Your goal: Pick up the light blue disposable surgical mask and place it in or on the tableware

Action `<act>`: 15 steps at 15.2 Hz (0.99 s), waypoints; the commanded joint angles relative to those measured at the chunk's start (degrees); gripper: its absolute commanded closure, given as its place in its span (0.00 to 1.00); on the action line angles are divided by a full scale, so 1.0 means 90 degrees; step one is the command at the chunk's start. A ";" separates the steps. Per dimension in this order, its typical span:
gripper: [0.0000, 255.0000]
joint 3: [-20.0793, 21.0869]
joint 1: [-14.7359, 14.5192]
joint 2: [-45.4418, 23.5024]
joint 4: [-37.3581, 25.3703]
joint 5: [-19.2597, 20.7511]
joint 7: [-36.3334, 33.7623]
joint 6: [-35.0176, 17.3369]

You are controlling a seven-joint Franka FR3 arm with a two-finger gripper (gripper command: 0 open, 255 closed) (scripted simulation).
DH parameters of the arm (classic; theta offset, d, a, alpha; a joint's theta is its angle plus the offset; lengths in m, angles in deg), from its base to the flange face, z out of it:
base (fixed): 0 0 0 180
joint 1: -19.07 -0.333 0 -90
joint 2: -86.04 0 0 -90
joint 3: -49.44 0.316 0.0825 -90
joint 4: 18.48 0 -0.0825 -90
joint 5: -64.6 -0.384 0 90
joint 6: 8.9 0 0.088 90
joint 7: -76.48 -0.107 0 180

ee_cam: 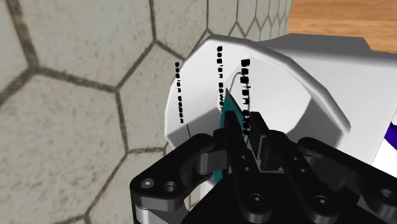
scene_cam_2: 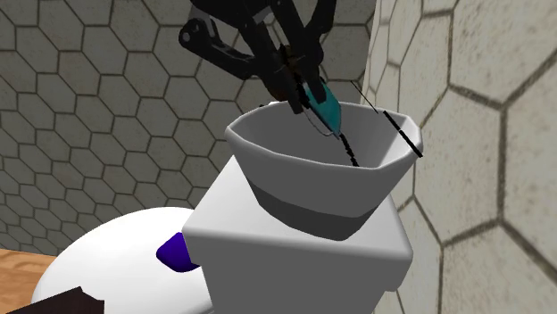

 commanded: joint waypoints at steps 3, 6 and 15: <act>0.00 0.0000 -0.0001 -0.0014 0.0014 -0.0003 0.0000 0.0005; 0.00 -0.0001 0.0000 -0.0012 0.0023 -0.0002 0.0000 -0.0002; 0.00 0.0124 -0.0044 0.0222 -0.0473 0.0017 -0.0010 0.0743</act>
